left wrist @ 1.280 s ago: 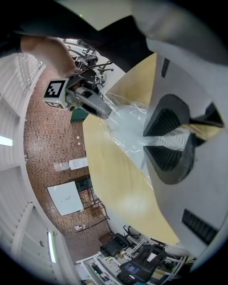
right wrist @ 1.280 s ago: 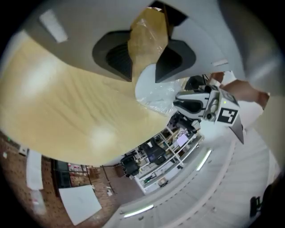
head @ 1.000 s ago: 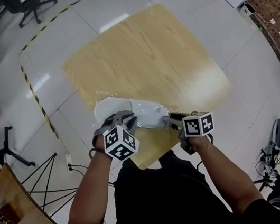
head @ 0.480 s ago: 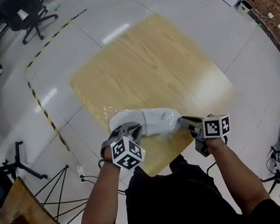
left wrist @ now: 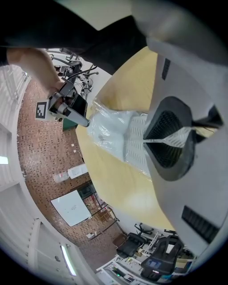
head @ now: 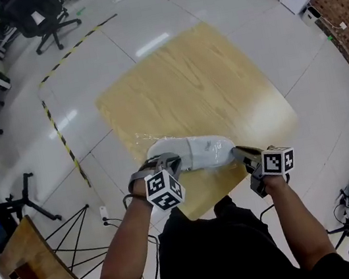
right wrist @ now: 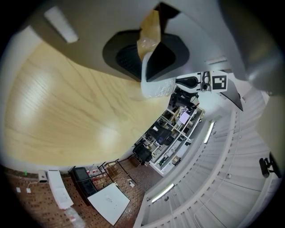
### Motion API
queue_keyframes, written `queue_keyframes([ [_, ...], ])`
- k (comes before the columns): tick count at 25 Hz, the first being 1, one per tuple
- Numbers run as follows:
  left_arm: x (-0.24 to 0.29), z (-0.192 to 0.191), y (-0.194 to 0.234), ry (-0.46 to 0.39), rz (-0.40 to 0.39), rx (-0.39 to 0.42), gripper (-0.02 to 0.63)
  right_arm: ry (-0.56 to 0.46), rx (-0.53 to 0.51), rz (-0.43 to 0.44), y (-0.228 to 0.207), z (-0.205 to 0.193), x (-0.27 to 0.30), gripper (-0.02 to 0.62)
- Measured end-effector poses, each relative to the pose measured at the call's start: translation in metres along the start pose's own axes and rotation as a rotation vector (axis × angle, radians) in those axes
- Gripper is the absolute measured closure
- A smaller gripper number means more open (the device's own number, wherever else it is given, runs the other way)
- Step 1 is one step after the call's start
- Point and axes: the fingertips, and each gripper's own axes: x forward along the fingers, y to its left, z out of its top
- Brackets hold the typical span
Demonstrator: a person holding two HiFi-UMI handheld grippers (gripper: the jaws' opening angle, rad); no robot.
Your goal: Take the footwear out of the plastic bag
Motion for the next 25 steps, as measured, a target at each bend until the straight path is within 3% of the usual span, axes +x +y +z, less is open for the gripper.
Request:
queue_keyframes([
  [12, -0.003, -0.014, 0.005, 0.042, 0.015, 0.055, 0.578, -0.004, -0.005, -0.035, -0.010, -0.002, -0.009, 0.558],
  [25, -0.029, -0.064, 0.001, 0.122, 0.035, 0.059, 0.588, 0.069, -0.017, -0.012, 0.002, -0.027, 0.009, 0.558],
])
